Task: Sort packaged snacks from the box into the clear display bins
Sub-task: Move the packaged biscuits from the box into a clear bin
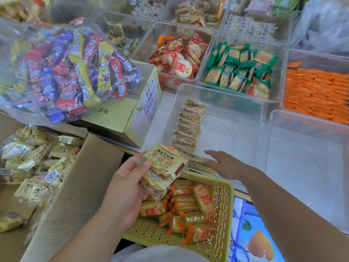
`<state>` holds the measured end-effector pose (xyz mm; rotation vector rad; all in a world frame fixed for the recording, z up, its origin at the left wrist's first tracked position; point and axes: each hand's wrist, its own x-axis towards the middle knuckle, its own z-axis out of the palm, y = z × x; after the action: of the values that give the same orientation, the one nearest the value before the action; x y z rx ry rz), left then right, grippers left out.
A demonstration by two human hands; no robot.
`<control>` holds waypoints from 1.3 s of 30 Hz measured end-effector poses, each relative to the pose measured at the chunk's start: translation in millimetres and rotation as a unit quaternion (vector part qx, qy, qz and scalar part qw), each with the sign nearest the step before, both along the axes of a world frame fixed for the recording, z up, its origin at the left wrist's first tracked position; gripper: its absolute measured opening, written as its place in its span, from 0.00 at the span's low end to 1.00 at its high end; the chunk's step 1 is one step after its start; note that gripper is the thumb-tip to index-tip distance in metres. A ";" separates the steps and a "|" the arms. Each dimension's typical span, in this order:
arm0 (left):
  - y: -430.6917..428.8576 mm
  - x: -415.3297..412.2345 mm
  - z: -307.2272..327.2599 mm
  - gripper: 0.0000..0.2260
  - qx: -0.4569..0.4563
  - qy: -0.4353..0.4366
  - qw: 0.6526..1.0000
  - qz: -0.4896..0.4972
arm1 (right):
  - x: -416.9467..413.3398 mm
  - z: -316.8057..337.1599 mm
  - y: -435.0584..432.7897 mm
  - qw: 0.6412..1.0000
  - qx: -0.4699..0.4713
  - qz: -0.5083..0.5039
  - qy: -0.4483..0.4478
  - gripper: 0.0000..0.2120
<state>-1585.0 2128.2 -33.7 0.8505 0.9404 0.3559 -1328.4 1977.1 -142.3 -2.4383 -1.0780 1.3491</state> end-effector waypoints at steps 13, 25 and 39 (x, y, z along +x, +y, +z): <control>-7.2 8.4 14.8 0.16 -0.056 0.006 0.998 -0.016 | -57.5 121.4 -8.9 0.930 0.349 0.030 0.111 0.33; -5.4 4.2 15.5 0.11 -0.052 0.074 0.996 0.014 | -36.7 94.3 -28.6 0.864 0.453 -0.219 0.021 0.05; -4.7 0.1 12.6 0.11 -0.033 0.086 0.995 0.042 | 1.7 4.2 16.6 0.993 0.023 -0.008 -0.116 0.19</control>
<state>-1585.0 2123.5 -21.1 0.7906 1.1453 0.3261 -1326.7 1993.7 -138.0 -2.6128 -1.1218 1.0421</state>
